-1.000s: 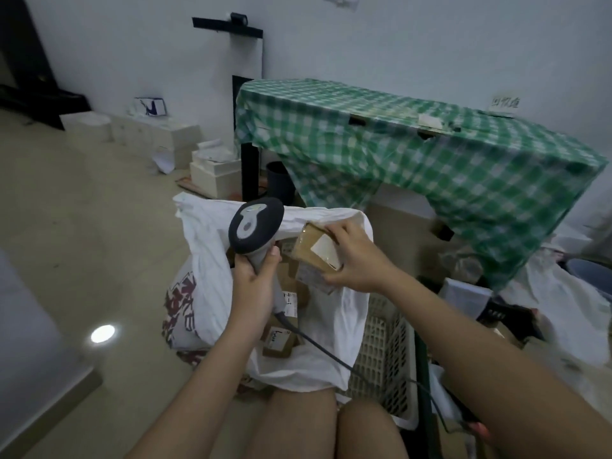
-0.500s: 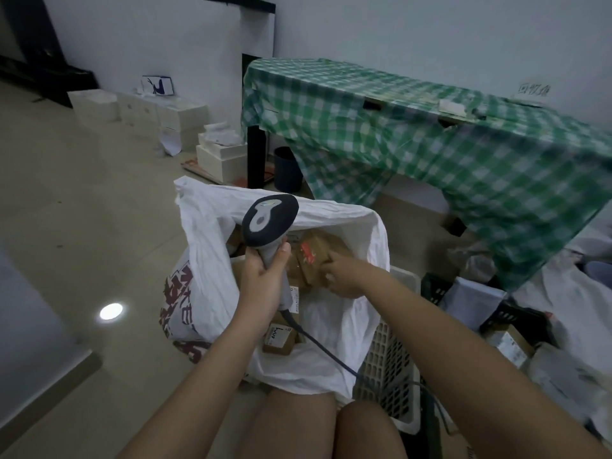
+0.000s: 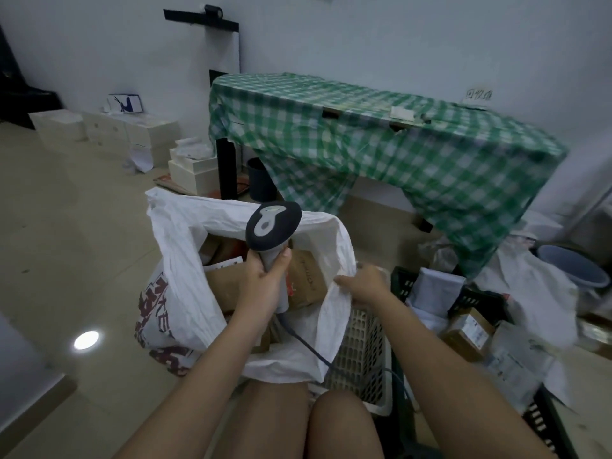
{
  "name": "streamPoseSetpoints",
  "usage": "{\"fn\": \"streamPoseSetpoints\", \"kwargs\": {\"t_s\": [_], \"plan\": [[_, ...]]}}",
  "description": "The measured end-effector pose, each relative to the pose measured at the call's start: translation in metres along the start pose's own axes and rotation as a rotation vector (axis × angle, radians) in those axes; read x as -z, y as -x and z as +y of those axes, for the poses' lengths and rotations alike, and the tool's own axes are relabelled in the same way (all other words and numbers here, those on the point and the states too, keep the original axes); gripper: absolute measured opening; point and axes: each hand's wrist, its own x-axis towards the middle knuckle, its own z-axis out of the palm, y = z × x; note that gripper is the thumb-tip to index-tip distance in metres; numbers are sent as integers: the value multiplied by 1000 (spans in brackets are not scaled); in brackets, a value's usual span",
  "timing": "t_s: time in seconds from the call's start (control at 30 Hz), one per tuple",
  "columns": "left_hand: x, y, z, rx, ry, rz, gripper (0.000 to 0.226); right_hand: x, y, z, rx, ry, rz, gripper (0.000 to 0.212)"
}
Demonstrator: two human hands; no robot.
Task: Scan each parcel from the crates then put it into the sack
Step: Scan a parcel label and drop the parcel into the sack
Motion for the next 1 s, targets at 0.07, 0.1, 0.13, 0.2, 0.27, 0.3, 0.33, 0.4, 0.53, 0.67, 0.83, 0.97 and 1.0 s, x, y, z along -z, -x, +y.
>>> {"fn": "streamPoseSetpoints", "kwargs": {"t_s": [0.07,0.1,0.13,0.2,0.27,0.3,0.33,0.4,0.53,0.67,0.83,0.97,1.0], "plan": [[-7,5,2,-5,0,-31,36,5,-1,-1,179,27,210,15],[-10,7,3,-2,14,-42,35,10,-2,-5,263,-17,329,10],[-12,6,2,0,28,-44,34,17,-3,-9,314,-97,425,12],[-17,6,4,-7,43,-38,34,28,-6,-7,349,-129,470,12],[-23,6,4,-37,47,-44,38,32,-9,10,327,34,354,13],[-27,7,5,-50,40,-55,37,32,-12,21,303,79,312,14],[-32,8,5,-56,32,-72,34,35,-14,31,271,58,308,16],[-44,13,7,-47,32,-122,29,43,-14,43,226,-80,311,22],[-74,19,-1,-36,36,-201,35,59,-8,60,166,-351,89,33],[-116,30,-12,-9,9,-308,34,76,-3,95,184,-451,60,30],[-176,43,-35,-6,-37,-428,38,115,-3,175,33,-428,213,23],[-219,48,-65,10,-83,-531,37,141,-9,252,-119,-306,385,21],[-231,48,-73,15,-94,-554,35,148,-11,268,-146,-271,427,21]]}}
